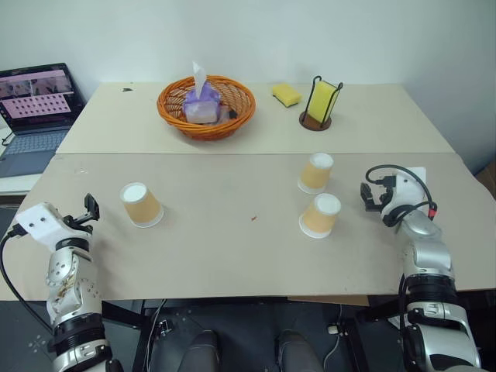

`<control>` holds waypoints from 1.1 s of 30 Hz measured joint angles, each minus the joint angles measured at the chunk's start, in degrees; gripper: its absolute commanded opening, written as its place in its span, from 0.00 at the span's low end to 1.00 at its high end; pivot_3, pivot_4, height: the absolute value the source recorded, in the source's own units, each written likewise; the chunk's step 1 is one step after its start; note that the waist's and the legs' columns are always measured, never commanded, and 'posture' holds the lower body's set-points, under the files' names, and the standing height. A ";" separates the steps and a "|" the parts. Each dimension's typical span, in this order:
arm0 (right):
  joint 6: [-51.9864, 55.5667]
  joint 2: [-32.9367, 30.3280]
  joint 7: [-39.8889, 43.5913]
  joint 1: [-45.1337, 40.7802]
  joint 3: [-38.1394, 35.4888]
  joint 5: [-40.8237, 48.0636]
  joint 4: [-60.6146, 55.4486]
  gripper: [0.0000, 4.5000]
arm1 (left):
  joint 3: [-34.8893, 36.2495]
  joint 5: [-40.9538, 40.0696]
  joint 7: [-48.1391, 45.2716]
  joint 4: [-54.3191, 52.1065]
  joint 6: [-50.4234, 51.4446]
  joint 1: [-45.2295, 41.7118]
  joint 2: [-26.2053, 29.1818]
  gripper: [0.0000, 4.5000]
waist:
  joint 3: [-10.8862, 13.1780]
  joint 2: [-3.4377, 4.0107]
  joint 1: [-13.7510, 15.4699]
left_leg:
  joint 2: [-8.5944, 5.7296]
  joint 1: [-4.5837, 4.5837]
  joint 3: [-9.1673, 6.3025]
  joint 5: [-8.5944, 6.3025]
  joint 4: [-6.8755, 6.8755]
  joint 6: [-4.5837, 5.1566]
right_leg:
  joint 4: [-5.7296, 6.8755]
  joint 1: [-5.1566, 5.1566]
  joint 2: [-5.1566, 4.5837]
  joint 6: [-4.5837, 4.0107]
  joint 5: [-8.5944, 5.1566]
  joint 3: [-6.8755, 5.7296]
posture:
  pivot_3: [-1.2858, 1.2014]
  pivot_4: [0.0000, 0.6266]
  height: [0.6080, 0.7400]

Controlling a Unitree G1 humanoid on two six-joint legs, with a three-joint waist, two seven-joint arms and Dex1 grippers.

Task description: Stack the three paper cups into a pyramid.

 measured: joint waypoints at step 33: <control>-4.27 -6.32 10.35 3.03 0.53 1.19 4.30 1.00 | -26.26 -7.02 -51.74 -28.70 10.85 4.12 25.23 0.99 | -0.13 0.64 -1.13 | 0.23 0.92 0.20 -0.01 -0.48 0.03 | -0.47 0.84 0.27 -0.15 -0.04 0.14 | 0.52 0.24 1.00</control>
